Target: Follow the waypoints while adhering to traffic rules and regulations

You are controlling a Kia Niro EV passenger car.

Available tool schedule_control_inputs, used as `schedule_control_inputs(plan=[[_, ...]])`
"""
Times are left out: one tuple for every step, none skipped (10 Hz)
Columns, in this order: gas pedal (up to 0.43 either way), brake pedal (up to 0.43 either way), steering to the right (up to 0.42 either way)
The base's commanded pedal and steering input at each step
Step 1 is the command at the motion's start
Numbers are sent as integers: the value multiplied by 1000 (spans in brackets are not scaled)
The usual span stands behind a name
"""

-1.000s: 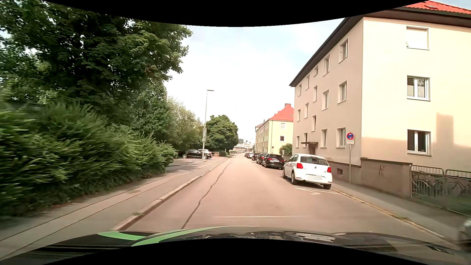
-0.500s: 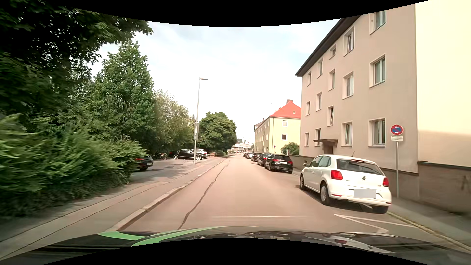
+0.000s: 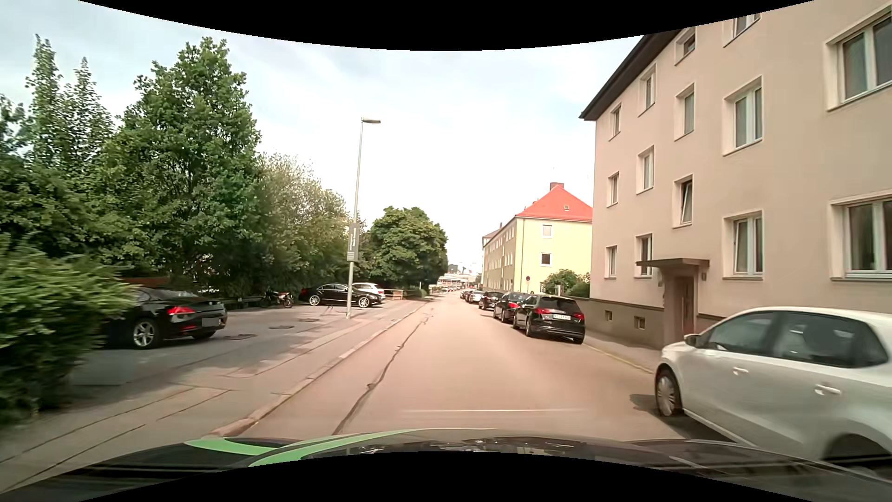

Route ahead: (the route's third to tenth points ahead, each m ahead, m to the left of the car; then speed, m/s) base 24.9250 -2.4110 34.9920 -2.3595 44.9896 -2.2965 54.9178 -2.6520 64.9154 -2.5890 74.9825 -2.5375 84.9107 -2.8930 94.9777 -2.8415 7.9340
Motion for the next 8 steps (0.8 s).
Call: schedule_control_inputs(plan=[[59,0,1],[59,0,1],[59,0,1],[59,0,1],[59,0,1],[59,0,1],[59,0,1],[59,0,1]])
